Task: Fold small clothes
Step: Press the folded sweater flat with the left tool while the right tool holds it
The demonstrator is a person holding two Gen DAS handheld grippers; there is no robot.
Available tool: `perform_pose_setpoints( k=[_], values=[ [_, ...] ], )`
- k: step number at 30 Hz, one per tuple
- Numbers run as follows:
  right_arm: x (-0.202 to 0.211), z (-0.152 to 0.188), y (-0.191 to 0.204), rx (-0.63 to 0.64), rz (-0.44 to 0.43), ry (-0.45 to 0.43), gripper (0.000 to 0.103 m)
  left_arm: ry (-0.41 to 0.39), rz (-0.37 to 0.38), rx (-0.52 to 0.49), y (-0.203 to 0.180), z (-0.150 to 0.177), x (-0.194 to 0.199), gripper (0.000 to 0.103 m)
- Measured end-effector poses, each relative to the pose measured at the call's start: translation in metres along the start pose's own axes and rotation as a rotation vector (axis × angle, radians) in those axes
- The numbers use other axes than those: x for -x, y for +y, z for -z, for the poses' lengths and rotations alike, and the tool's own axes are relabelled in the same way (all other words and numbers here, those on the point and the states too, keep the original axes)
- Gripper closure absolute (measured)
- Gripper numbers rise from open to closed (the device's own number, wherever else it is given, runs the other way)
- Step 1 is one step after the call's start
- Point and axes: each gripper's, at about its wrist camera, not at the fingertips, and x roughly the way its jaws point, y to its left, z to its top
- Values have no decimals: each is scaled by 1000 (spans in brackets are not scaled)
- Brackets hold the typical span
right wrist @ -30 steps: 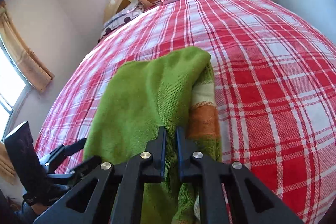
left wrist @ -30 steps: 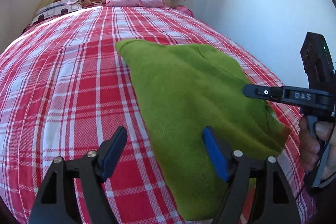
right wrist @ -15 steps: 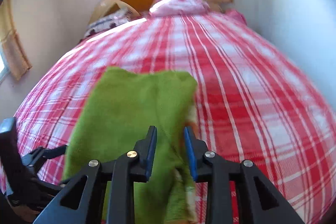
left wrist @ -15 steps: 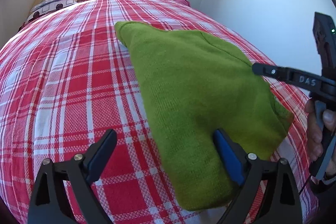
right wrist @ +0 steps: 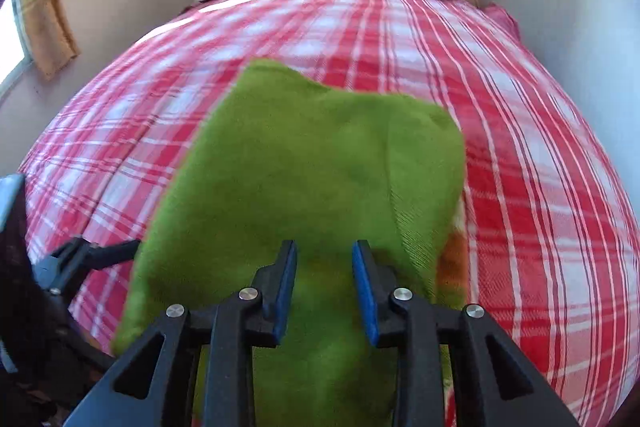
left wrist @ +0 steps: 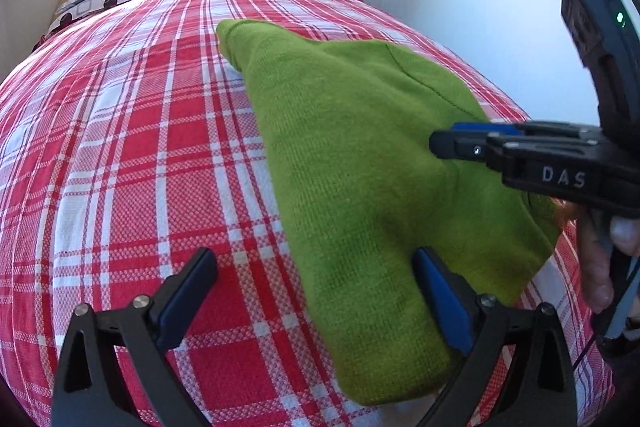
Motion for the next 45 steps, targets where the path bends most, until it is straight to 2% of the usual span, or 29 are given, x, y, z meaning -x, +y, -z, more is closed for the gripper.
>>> perform_pose_setpoints(
  k=[3, 6, 9, 12, 17, 21, 29, 32, 35, 43, 45],
  values=[
    [0, -14, 18, 49, -75, -46, 73, 1, 0, -2, -1, 1, 0, 1],
    [-27, -28, 26, 22, -144, 13, 73, -2, -4, -6, -1, 1, 0, 0],
    [-55, -31, 30, 40, -95, 52, 73, -1, -15, -9, -2, 1, 0, 0],
    [-54, -36, 20, -27, -137, 58, 73, 1, -12, -4, -1, 1, -1, 0],
    [-13, -12, 7, -1, -87, -12, 72, 2, -11, -7, -2, 2, 0, 0],
    [0, 12, -14, 14, -13, -17, 72, 3, -10, -8, -1, 2, 0, 0],
    [15, 37, -37, -29, -72, -62, 72, 3, -20, -25, -6, 1, 1, 0],
    [34, 47, -42, -75, -83, -107, 72, -36, -32, -28, -7, 3, 9, 0],
    [51, 59, -51, -122, -58, -134, 72, -63, -30, -24, -4, 3, 14, 0],
    [54, 76, -61, -155, -86, -88, 72, -65, -23, -17, -1, 2, 12, 0],
    [45, 76, -62, -167, -122, -63, 73, -60, -23, -18, -2, 2, 11, 0]
  ],
)
